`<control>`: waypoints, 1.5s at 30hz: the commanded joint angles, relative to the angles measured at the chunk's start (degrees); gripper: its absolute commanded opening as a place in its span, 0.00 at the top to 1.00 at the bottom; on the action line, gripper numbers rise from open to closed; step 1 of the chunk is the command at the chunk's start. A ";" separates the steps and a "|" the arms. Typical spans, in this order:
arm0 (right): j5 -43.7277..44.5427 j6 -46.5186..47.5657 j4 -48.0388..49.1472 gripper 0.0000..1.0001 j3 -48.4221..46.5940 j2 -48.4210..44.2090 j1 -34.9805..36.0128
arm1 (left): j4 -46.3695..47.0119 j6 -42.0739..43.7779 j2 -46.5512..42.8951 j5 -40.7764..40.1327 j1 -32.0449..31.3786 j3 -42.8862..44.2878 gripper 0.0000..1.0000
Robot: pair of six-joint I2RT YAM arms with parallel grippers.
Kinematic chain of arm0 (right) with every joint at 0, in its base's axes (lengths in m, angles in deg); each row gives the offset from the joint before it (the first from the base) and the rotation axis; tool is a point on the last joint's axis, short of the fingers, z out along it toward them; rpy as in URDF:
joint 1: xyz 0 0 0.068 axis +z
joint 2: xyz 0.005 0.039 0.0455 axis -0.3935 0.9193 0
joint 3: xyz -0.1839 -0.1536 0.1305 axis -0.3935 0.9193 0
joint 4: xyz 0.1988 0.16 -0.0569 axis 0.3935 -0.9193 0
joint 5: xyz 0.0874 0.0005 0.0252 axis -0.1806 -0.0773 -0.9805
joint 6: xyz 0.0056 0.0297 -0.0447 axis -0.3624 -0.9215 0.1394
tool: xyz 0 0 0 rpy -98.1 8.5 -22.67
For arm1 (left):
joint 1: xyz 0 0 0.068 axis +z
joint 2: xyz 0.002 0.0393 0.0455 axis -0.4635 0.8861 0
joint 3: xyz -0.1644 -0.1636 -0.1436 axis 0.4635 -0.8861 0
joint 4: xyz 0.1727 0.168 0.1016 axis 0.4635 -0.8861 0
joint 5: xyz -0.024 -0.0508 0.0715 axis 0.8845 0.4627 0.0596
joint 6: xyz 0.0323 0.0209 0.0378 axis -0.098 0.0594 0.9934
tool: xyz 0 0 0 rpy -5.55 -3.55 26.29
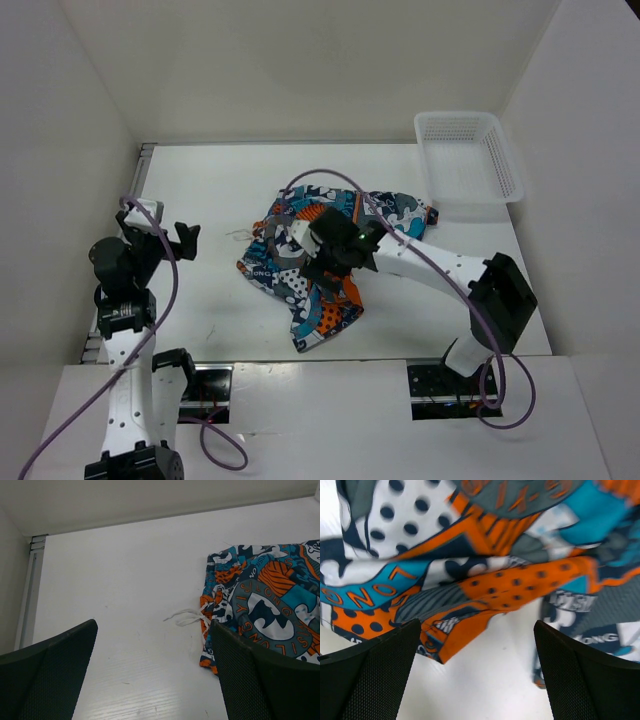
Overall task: Fold and stack the shorts
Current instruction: Move the shorts to the center of the board, then flatten the shorts out
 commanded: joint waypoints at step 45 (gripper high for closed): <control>-8.24 22.06 -9.00 0.23 18.71 -20.01 -18.24 | -21.70 0.25 53.80 -18.24 -29.38 18.67 0.00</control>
